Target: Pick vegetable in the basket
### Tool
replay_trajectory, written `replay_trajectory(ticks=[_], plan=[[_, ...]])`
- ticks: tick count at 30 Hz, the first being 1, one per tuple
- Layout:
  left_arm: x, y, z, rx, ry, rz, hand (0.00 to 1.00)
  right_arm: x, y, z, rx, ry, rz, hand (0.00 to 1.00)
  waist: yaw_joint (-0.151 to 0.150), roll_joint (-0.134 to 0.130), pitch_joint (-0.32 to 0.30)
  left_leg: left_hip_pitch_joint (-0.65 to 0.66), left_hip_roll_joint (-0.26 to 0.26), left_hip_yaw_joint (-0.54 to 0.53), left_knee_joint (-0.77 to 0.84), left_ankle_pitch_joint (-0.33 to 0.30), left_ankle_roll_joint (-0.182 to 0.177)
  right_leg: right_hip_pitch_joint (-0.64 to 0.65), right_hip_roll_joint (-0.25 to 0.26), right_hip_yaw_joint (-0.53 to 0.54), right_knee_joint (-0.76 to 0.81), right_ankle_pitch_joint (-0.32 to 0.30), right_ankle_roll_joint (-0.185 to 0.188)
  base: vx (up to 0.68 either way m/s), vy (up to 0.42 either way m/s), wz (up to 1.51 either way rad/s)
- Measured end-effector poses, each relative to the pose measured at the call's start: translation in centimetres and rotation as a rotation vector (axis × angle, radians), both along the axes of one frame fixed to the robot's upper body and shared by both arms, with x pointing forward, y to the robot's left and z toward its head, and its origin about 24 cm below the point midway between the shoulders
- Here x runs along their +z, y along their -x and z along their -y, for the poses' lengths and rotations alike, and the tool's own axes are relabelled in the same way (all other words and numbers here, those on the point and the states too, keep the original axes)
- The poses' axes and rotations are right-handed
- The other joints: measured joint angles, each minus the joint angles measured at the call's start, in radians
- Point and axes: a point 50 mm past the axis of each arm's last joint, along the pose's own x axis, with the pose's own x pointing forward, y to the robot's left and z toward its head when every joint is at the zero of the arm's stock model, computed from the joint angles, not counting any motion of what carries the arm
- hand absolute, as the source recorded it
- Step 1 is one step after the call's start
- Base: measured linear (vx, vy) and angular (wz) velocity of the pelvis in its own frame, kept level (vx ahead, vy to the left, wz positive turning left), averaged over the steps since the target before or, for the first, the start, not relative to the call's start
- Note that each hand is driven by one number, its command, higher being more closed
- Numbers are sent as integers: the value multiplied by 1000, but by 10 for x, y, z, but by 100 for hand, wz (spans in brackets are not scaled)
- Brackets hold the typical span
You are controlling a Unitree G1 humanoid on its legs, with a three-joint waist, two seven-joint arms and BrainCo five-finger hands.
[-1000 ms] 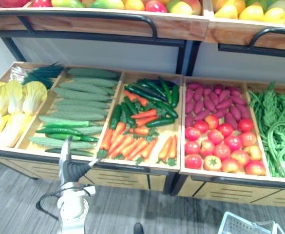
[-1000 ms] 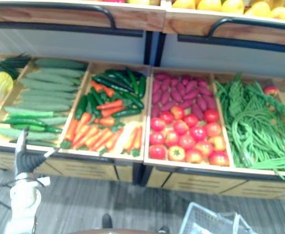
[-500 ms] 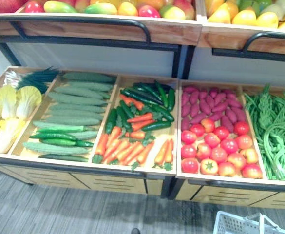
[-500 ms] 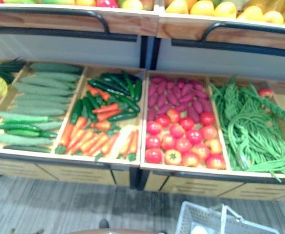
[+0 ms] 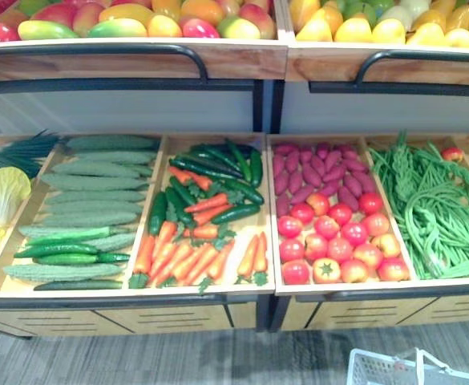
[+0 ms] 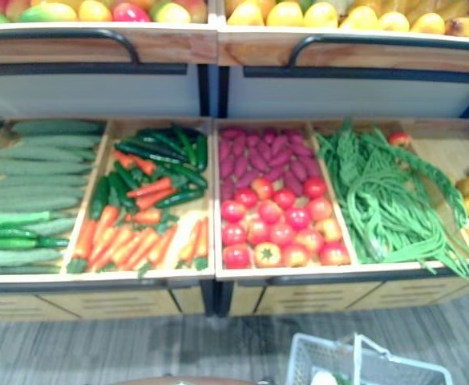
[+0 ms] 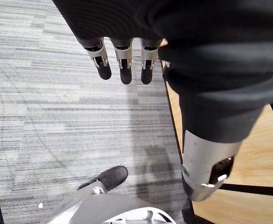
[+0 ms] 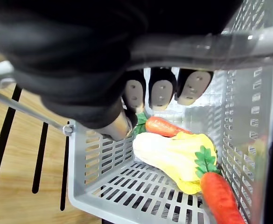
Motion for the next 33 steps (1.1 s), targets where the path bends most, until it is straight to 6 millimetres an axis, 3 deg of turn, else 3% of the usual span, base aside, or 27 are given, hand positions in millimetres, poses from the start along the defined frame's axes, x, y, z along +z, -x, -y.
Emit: replay_trajectory(ticks=[10,12,14,17,20,21,22,23,25,26,29,33], plan=[[-1,-6,7,-77,19,6,0,0,-4,-1,12,-1,4,100,2,4,9,15,2,19,1,-6,-3,1,2,20,4,-1,-1,2,1,-6],[-1,-6,7,-91,22,4,0,1,-11,1,16,4,22,100,4,-7,29,13,8,49,61,-43,1,-24,-9,58,62,-27,0,-10,27,-41],[2,-25,5,-122,24,51,0,2,-18,2,12,11,46,100,0,-3,77,-50,46,55,287,-163,13,-69,-34,95,197,-82,14,-53,16,-26],[4,-41,5,-188,21,74,0,5,-24,4,3,25,78,100,1,17,92,-112,94,87,451,-250,20,-114,-28,150,229,-75,29,-67,100,-54],[7,-58,4,-222,10,106,0,6,-40,1,25,27,119,100,-2,16,114,-127,142,207,524,-322,31,-172,6,261,179,45,50,-136,177,-132],[9,-65,4,-228,7,121,0,7,-48,-3,55,27,140,100,-3,15,117,-125,151,288,515,-318,64,-192,31,279,75,193,50,-242,200,-166],[9,-64,4,-225,5,123,0,10,-61,-3,87,33,171,100,4,44,126,-122,178,368,488,-308,105,-205,39,240,55,237,33,-371,308,-208],[12,-73,2,-228,-4,156,0,11,-75,-11,118,19,198,100,-28,28,168,-93,180,451,440,-287,128,-265,9,23,393,48,-101,-232,215,-162],[13,-73,1,-229,-7,160,0,10,-75,-13,127,13,188,100,-25,32,178,-50,180,544,393,-265,136,-251,-32,-110,627,-46,-137,-175,248,-159],[12,-65,0,-225,-6,147,0,8,-72,-12,138,9,159,100,-20,31,177,-18,178,622,362,-251,133,-200,-52,-165,723,-67,-133,-129,187,-189],[11,-60,0,-217,-1,135,0,5,-65,-11,154,6,111,100,-20,20,170,2,180,770,345,-250,144,-63,-107,-176,796,-74,-107,-141,53,-160],[11,-61,-1,-193,2,145,0,4,-62,-12,145,0,95,100,-14,12,158,-12,211,917,377,-250,145,39,-113,-111,612,-28,-35,-173,-115,-141]])
